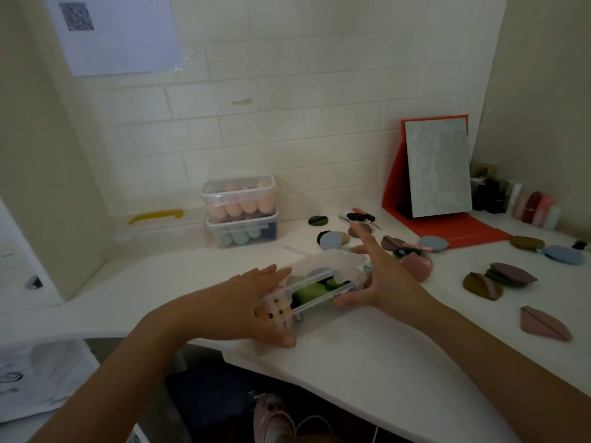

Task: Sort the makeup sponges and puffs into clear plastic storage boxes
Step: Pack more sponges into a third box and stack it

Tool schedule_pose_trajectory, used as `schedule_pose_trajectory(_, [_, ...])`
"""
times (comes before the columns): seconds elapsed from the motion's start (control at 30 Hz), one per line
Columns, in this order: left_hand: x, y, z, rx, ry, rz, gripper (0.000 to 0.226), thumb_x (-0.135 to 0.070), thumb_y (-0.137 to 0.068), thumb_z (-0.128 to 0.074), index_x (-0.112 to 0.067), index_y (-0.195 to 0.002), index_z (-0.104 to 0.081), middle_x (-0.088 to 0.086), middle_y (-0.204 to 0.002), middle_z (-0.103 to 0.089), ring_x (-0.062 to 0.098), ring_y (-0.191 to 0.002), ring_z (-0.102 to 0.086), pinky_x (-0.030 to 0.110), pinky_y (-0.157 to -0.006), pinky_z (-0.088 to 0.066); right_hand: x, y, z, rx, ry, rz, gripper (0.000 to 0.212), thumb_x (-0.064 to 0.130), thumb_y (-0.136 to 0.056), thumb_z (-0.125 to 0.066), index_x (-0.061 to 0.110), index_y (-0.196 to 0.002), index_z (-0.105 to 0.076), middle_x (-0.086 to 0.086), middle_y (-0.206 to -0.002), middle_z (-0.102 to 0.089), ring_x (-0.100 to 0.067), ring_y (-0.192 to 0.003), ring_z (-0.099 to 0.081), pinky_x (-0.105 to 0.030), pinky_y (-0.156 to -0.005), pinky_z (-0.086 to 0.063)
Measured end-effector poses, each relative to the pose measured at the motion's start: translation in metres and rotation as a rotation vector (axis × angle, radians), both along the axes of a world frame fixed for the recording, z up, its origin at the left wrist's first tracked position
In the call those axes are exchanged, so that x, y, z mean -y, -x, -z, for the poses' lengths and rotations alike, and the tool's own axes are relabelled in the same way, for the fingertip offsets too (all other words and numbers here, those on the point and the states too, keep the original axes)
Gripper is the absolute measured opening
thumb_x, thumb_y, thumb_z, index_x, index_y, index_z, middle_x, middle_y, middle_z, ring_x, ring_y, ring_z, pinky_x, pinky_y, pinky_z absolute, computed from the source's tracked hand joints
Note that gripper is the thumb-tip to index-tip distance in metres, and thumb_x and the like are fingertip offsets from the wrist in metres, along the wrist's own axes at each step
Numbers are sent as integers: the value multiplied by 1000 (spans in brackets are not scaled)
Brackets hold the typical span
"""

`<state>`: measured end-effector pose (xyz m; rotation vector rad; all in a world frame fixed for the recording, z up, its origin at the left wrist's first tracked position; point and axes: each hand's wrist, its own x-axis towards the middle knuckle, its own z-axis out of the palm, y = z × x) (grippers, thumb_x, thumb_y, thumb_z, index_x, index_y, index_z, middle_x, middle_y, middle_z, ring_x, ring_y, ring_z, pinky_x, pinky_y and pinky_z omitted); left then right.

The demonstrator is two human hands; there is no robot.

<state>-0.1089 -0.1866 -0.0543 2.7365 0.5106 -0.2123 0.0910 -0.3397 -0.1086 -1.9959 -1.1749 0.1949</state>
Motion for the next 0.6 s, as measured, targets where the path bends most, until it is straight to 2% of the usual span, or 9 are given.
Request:
schedule_pose_trajectory(0.07, [4,-4,4,-94,-95,15,109,-67,-68,-62,-42,-145,11,-12,-156,12,14,-144,3,38,-117,-6,2,-1,0,66,0,-56,102,39,-60,-85,61,-134,-19,14,-146,-34,-6,-117,-47,-15,-82,-47])
schedule_pose_trajectory(0.13, [7,-11,8,-105,-162,1,110,-71,-69,-58,-39,-144,17,-6,-155,19,18,-144,11,43,-117,0,2,0,0,156,82,-105,83,37,-66,-82,58,-131,-33,15,-150,-24,-7,-125,-41,-17,-91,-44])
schedule_pose_trajectory(0.23, [7,-21,22,-110,-273,-40,110,-76,-69,-53,-38,-144,18,-1,-155,20,23,-144,12,49,-116,2,-1,0,3,273,206,-166,79,41,-72,-76,52,-137,-32,16,-156,-5,-11,-138,-27,-29,-106,-39])
schedule_pose_trajectory(0.3, [8,-23,35,-51,-368,-58,104,-76,-72,-49,-37,-144,17,1,-156,18,24,-144,9,50,-116,1,-1,-1,3,288,238,-190,82,42,-73,-75,53,-138,-27,17,-156,-2,-10,-141,-20,-31,-110,-31])
schedule_pose_trajectory(0.43, [15,-20,52,104,-522,-123,88,-69,-83,-38,-34,-145,13,5,-157,10,24,-145,2,52,-115,-2,0,-5,4,245,240,-225,81,44,-74,-74,57,-136,-24,21,-156,-5,-4,-140,-16,-23,-105,-24])
schedule_pose_trajectory(0.6, [16,-21,51,77,-500,-138,89,-70,-81,-39,-34,-146,11,6,-157,9,26,-144,3,55,-114,-4,0,-6,3,247,255,-271,78,49,-75,-71,58,-136,-23,26,-154,-3,8,-127,-13,-17,-99,-22])
